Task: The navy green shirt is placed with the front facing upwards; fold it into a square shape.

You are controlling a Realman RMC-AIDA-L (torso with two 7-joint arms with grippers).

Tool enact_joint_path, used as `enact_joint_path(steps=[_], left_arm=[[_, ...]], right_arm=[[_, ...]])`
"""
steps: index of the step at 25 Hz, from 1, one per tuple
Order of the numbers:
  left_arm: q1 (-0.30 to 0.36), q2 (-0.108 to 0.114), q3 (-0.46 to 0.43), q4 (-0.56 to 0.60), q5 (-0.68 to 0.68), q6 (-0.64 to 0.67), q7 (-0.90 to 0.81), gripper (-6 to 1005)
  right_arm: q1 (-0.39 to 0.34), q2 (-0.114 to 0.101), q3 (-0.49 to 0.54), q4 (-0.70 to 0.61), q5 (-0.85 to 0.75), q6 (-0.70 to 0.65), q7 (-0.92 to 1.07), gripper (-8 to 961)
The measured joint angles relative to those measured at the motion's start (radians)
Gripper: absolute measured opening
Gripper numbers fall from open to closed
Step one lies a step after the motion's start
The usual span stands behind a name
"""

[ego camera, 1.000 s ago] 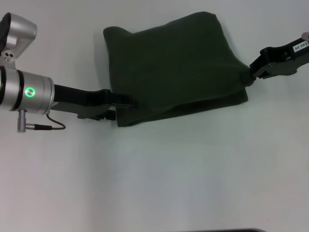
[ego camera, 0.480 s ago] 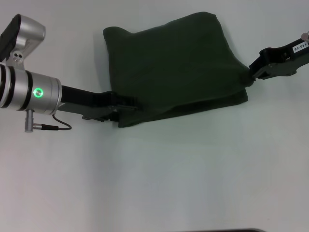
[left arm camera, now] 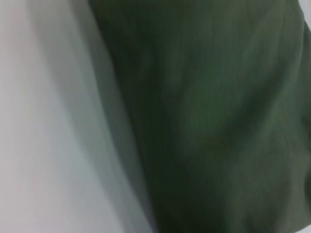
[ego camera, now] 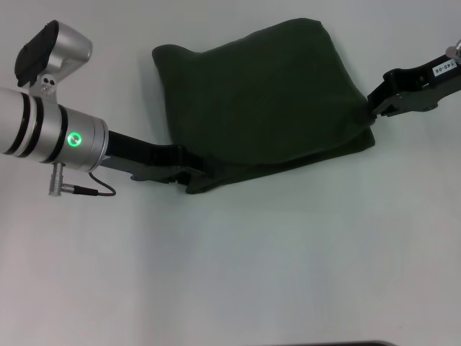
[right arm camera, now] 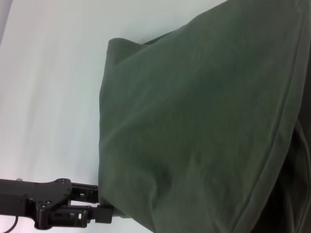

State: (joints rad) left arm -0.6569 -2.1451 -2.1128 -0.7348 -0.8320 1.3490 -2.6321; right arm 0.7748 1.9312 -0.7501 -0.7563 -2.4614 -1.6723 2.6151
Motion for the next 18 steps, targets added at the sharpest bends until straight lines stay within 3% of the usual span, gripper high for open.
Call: enact_joint_path(steps=[10, 18], left_arm=[[-0.005, 0.002, 0.003, 0.002, 0.008, 0.001, -0.007, 351], [0.004, 0.018, 0.002, -0.005, 0.019, 0.022, -0.01, 50]], right_arm=[[-0.002, -0.001, 0.0, 0.0, 0.001, -0.009, 0.0, 10], [-0.011, -0.022, -0.001, 0.0, -0.004, -0.009, 0.007, 9]])
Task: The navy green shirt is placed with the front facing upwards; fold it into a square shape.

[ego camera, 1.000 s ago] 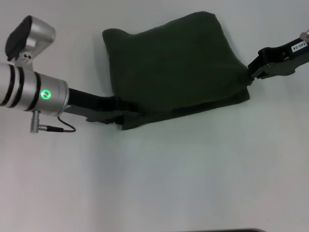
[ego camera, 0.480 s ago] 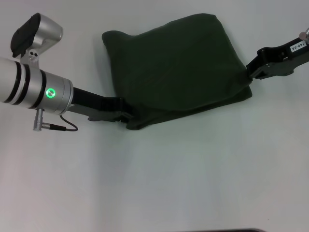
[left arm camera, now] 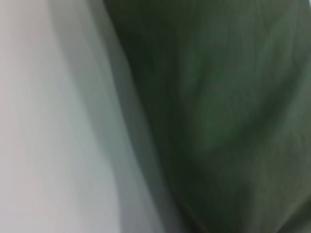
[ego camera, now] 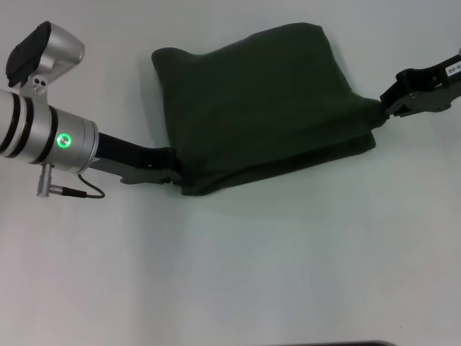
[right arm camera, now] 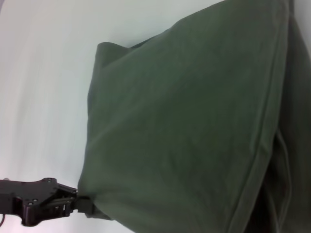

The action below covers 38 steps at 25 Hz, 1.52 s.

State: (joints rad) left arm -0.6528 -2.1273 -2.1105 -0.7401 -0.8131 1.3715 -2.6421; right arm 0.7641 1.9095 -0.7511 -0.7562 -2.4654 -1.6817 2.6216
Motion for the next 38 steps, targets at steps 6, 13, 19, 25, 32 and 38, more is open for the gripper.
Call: enact_joint_path(steps=[6, 13, 19, 25, 32, 38], left_arm=[[-0.003, 0.005, 0.0, -0.004, 0.012, 0.02, 0.001, 16], [-0.005, 0.003, -0.001, -0.005, 0.009, 0.037, 0.009, 16], [-0.004, 0.003, -0.006, -0.015, 0.006, 0.052, 0.014, 17], [-0.004, 0.003, -0.007, -0.016, 0.005, 0.054, 0.016, 17], [-0.006, 0.004, -0.012, -0.016, 0.005, 0.072, 0.022, 17], [0.003, 0.006, -0.027, -0.05, 0.004, 0.126, 0.038, 78]], right_arm=[[-0.003, -0.004, -0.008, 0.003, -0.026, 0.005, 0.002, 10], [0.002, 0.005, -0.008, 0.026, -0.066, 0.019, -0.001, 24], [0.005, 0.005, -0.009, 0.043, -0.096, 0.033, 0.0, 38], [-0.001, 0.001, -0.003, 0.043, -0.096, 0.058, 0.015, 52], [0.001, 0.001, -0.008, 0.043, -0.096, 0.073, 0.028, 69], [0.003, -0.004, -0.008, 0.043, -0.098, 0.067, 0.034, 83]])
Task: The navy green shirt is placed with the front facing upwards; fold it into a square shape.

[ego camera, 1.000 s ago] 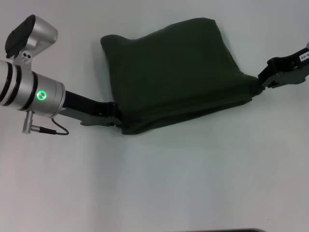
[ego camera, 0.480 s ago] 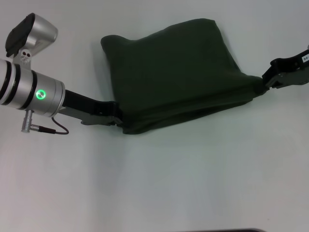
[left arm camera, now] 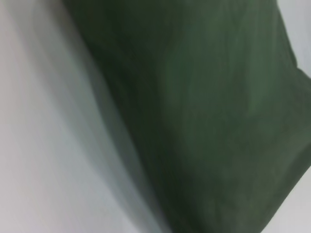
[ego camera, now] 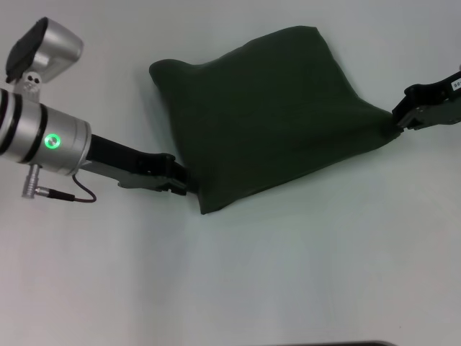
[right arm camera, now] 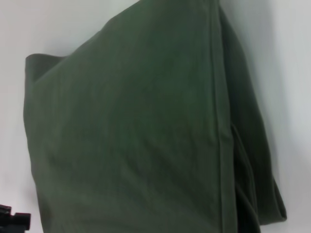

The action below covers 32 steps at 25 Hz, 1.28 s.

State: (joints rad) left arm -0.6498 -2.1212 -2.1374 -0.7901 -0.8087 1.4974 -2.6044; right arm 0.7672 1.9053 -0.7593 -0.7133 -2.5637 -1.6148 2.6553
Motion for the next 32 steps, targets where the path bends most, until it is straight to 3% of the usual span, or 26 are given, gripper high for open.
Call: enact_joint_path(steps=[4, 9, 15, 24, 28, 32], left_arm=[[0.022, -0.002, -0.033, -0.048, 0.0, 0.027, 0.008, 197], [0.039, 0.003, -0.093, -0.071, -0.001, 0.051, 0.014, 429], [0.054, 0.002, -0.125, -0.107, -0.025, 0.08, 0.022, 470], [0.057, 0.006, -0.192, -0.122, -0.081, 0.135, 0.048, 506], [0.051, 0.012, -0.236, -0.123, -0.14, 0.157, 0.055, 517], [0.057, 0.027, -0.25, -0.121, -0.258, 0.187, 0.074, 528]], right_arm=[[-0.007, -0.014, 0.006, 0.0, 0.0, 0.001, 0.017, 92], [-0.017, -0.028, 0.012, -0.009, 0.001, 0.012, 0.046, 104], [-0.016, -0.038, 0.04, -0.015, 0.014, 0.037, 0.044, 244], [0.005, -0.009, 0.04, -0.002, 0.113, -0.051, 0.022, 244], [0.01, 0.009, 0.056, -0.004, 0.141, -0.02, 0.021, 243], [0.011, 0.012, 0.063, -0.01, 0.26, 0.064, -0.012, 243]])
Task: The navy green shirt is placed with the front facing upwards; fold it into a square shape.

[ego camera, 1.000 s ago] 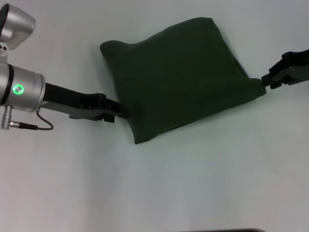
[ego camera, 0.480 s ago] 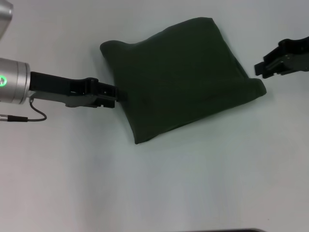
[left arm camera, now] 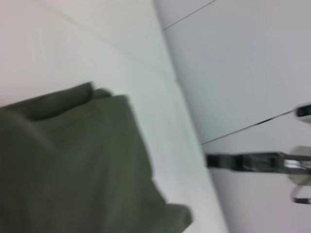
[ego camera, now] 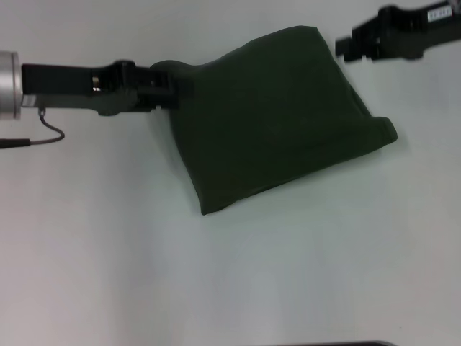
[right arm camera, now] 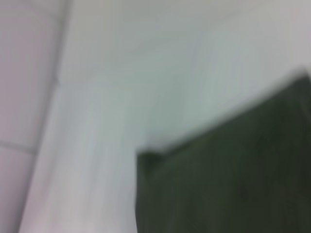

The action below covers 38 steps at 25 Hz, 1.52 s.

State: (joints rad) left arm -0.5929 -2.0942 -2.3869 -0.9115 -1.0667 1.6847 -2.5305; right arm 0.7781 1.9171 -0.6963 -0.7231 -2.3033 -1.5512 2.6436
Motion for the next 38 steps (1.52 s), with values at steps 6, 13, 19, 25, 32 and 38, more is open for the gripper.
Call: enact_joint_path(steps=[6, 13, 19, 25, 32, 38], left_arm=[[0.001, 0.017, -0.002, 0.005, -0.112, 0.031, 0.002, 545], [-0.018, 0.029, 0.028, 0.04, -0.106, 0.03, 0.018, 564], [-0.021, 0.024, 0.041, 0.052, -0.099, -0.011, 0.015, 581], [-0.013, 0.023, 0.03, 0.053, -0.1, -0.017, -0.002, 669], [-0.014, 0.022, 0.025, 0.046, -0.106, -0.022, -0.003, 689], [-0.018, 0.013, 0.017, 0.043, -0.117, -0.032, -0.003, 689]], right_arm=[[0.01, -0.002, -0.014, -0.003, 0.041, 0.165, -0.11, 243], [0.011, -0.003, -0.016, -0.003, 0.042, 0.212, -0.222, 304], [0.013, -0.018, -0.048, -0.004, 0.021, 0.268, -0.253, 575], [0.022, -0.012, -0.056, 0.053, -0.02, 0.325, -0.199, 790], [0.039, 0.031, -0.066, 0.148, -0.042, 0.476, -0.098, 833], [0.07, 0.058, -0.055, 0.223, -0.018, 0.593, -0.052, 832]])
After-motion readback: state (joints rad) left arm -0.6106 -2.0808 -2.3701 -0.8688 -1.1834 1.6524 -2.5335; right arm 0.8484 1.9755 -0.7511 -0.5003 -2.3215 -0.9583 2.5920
